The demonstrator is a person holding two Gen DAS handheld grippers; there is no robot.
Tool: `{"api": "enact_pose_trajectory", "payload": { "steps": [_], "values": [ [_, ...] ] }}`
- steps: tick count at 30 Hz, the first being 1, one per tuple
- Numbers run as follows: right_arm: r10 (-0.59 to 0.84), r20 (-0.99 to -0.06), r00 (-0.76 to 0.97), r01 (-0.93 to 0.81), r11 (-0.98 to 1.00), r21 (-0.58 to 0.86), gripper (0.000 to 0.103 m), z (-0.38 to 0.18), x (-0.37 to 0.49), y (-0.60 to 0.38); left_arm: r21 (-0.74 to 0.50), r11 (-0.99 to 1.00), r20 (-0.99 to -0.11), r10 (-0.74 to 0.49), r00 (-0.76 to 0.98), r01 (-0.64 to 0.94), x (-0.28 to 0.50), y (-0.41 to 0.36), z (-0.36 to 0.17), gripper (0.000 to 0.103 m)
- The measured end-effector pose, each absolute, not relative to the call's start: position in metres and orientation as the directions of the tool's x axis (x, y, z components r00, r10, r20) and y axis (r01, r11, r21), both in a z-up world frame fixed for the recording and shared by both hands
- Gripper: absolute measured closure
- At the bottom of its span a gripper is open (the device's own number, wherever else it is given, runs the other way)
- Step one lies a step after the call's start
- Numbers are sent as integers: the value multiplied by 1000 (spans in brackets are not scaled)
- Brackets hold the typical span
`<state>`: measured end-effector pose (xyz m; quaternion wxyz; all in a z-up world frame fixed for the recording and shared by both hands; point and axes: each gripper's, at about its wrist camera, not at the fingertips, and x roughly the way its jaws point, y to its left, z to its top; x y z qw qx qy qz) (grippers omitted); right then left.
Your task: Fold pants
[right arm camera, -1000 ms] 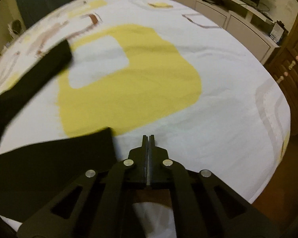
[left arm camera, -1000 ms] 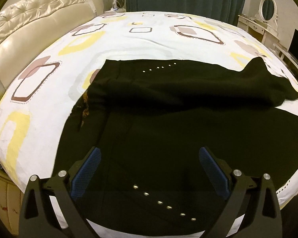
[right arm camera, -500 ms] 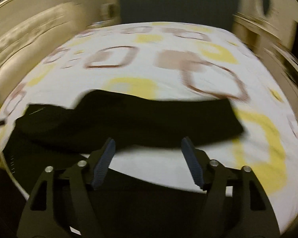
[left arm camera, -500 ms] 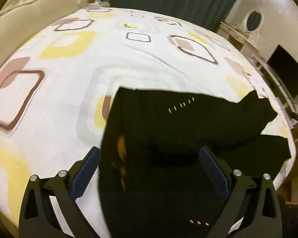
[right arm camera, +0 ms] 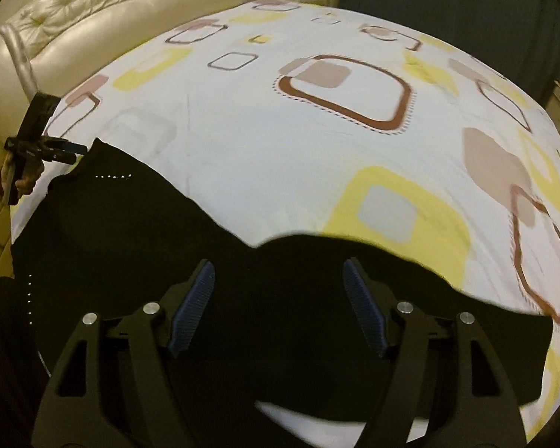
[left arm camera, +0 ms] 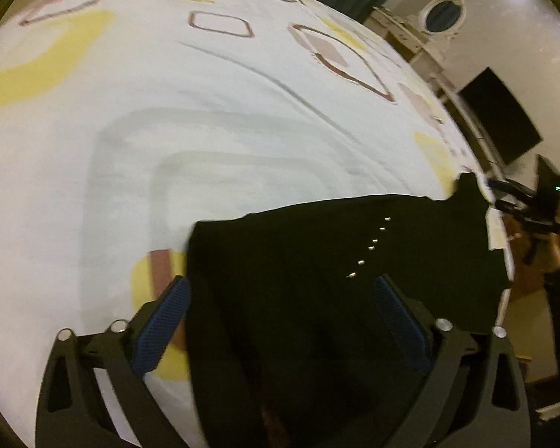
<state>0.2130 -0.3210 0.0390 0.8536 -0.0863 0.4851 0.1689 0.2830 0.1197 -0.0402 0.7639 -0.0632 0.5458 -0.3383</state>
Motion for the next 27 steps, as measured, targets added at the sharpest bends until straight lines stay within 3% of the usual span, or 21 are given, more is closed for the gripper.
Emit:
{"api": "enact_pose_trajectory", "payload": {
  "steps": [2,3,19,21,22,27],
  "values": [
    [209,-872,442,-397,918,19,32,30,227,-312,-448,785,-815,-555,166,428,290,116,-48,60],
    [208,-879,430,-403,915,19,32,27,232,-312,-437,804,-832,-531,158,404,294,117,-54,66],
    [64,-973,221,-499,865,-57,32,-2,277,-291,-488,783,-790,-584,184,386,297,122,-34,86],
    [86,-983,159,-492,871,-4,60,-4,280,-291,-498,782,-783,-591,195,374,298,123,-30,88],
    [94,-987,132,-487,873,18,81,-4,281,-292,-493,786,-786,-587,197,373,297,122,-29,89],
    [39,-973,226,-534,841,-90,92,23,251,-284,-482,794,-777,-583,238,371,290,123,-15,93]
  ]
}}
